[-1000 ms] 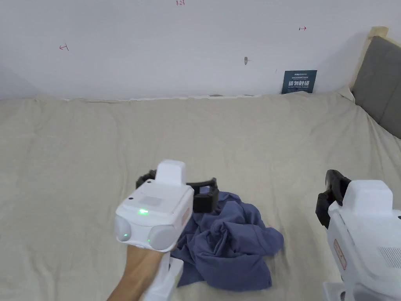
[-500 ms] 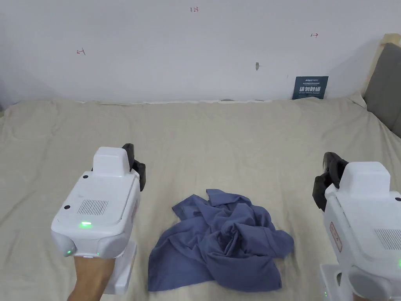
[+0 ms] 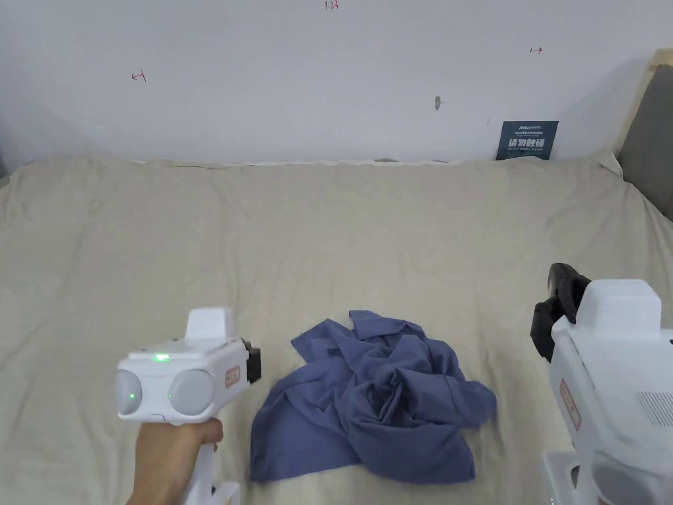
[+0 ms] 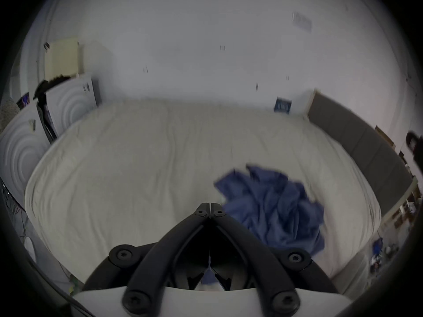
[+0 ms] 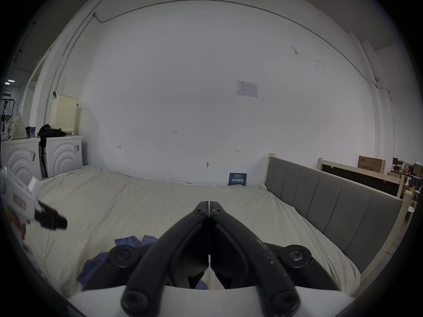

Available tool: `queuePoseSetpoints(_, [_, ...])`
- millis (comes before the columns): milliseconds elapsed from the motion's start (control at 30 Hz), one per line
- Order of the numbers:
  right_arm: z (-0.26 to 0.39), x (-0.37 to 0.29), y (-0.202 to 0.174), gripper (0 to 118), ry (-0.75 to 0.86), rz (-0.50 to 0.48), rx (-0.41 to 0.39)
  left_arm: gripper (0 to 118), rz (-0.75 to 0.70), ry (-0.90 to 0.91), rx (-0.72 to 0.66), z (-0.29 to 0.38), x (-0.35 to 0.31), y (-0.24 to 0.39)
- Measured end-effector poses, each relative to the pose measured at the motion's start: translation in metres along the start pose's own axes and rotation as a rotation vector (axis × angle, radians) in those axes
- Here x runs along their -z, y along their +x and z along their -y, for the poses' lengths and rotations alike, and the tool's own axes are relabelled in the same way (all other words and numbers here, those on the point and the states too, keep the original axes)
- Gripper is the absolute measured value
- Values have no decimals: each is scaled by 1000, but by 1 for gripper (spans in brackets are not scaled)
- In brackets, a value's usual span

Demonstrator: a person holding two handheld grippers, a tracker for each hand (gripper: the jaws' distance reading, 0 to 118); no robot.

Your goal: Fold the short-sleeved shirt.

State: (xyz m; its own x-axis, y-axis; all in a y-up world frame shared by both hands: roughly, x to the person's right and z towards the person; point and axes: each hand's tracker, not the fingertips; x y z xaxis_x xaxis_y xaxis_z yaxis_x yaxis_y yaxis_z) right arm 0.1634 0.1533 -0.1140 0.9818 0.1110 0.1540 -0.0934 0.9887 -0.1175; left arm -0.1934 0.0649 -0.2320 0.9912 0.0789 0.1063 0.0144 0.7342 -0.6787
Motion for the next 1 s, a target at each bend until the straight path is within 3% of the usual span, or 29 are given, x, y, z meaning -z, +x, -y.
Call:
queuePoseSetpoints(200, [13,4,4,2,-34,2,4,2,65,-159,-8,54,44,6])
queuePoseSetpoints(233, [15,5,5,2,-41,3,4,11,65,-159,-14,60,49,8])
queuePoseSetpoints(267, [17,6,6,2,-47,4,4,27,56,-173,-19,64,53,9])
queuePoseSetpoints(300, [19,7,7,2,-55,6,4,53,58,-204,-19,68,59,10])
queuePoseSetpoints(333, [21,8,9,2,-61,7,4,86,57,-217,-20,72,64,12])
queuePoseSetpoints(367, [22,10,10,2,-67,8,4,102,47,-229,-21,75,69,13])
queuePoseSetpoints(400, [23,11,12,2,-74,8,3,110,42,-243,-14,77,74,15])
queuePoseSetpoints(500, [27,16,16,2,-85,15,-3,106,-23,-250,-4,82,85,23])
queuePoseSetpoints(533, [28,17,17,2,-89,17,-3,96,-24,-269,2,84,91,24])
queuePoseSetpoints(600, [30,21,20,2,-98,21,-2,64,-25,-319,-4,90,100,26])
queuePoseSetpoints(667, [33,25,22,2,-111,25,-4,57,-47,-324,12,95,104,31])
queuePoseSetpoints(733, [39,33,25,3,-144,22,-3,23,-44,-294,44,93,99,36])
queuePoseSetpoints(767, [42,37,26,3,-164,20,1,15,-26,-290,53,91,98,37])
queuePoseSetpoints(800, [46,45,27,3,-198,14,2,15,2,-273,47,89,97,38])
queuePoseSetpoints(833, [50,53,27,3,-243,-1,6,4,0,-267,23,87,96,40])
queuePoseSetpoints(900, [61,74,28,15,-331,-32,25,4,9,-254,9,84,91,38])
queuePoseSetpoints(1000, [86,114,28,58,-498,-90,73,3,66,-164,-77,76,77,29])
